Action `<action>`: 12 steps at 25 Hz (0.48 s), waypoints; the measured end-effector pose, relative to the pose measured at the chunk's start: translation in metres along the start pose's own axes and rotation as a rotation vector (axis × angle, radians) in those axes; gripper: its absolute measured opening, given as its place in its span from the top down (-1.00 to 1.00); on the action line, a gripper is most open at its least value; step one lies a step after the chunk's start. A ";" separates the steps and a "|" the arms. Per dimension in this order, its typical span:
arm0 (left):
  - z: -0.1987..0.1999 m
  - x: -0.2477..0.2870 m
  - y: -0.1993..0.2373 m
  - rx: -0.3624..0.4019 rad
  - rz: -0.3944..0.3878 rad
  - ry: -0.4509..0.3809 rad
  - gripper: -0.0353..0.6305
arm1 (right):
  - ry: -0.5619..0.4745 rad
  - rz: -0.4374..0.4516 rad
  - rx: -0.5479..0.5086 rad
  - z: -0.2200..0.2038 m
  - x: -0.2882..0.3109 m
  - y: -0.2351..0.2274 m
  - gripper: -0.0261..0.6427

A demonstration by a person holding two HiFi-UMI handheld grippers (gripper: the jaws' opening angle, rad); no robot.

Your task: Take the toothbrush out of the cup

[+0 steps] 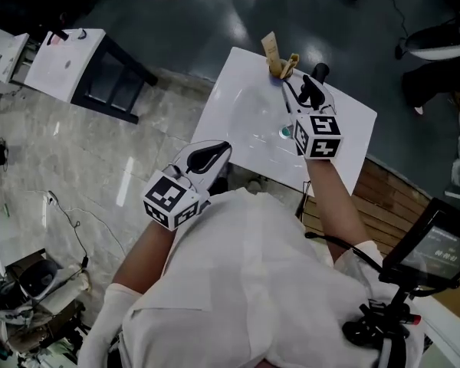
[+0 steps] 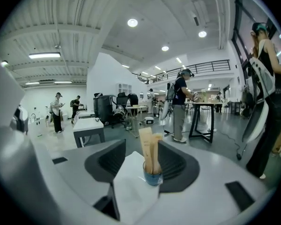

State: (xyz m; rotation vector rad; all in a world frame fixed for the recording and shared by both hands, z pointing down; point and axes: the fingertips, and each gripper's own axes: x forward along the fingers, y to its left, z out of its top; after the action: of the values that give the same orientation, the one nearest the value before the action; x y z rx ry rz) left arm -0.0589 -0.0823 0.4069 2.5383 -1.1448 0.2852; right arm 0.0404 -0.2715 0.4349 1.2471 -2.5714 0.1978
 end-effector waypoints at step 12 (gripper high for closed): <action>0.021 0.019 0.073 0.032 -0.138 0.018 0.88 | 0.059 -0.184 0.066 -0.005 0.068 -0.024 0.34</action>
State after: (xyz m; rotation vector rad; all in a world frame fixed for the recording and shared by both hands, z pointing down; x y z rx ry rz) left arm -0.1010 -0.1483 0.4100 2.6222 -0.9601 0.2937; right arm 0.0201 -0.3356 0.4601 1.4690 -2.4013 0.2791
